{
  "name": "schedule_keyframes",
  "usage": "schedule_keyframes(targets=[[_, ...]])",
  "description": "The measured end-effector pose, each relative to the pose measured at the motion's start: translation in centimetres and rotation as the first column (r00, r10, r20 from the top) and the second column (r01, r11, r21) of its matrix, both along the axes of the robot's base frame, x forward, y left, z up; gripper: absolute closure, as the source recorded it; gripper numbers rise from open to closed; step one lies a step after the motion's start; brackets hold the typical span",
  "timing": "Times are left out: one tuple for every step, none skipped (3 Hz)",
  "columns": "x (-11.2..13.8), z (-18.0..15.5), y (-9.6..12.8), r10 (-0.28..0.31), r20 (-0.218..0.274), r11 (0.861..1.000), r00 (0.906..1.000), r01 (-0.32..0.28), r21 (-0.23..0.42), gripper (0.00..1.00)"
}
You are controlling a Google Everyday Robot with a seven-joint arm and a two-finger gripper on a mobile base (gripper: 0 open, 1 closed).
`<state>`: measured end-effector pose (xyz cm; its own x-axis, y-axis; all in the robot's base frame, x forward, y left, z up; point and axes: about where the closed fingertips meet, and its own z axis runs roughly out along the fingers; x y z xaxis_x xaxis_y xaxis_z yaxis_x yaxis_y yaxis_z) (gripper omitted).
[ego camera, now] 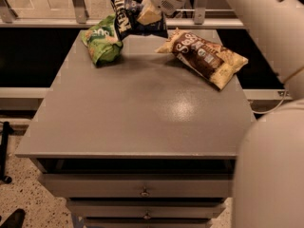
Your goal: Move blue chip bag near green rice chip bag
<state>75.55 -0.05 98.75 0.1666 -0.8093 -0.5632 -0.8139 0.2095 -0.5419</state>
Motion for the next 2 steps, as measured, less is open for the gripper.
schedule_keyframes(targets=[[5.1, -0.2, 2.8, 0.030, 0.032, 0.999, 0.9991, -0.030, 0.012, 1.00], [7.3, -0.6, 4.5, 0.044, 0.047, 0.999, 0.9979, -0.045, 0.021, 1.00]])
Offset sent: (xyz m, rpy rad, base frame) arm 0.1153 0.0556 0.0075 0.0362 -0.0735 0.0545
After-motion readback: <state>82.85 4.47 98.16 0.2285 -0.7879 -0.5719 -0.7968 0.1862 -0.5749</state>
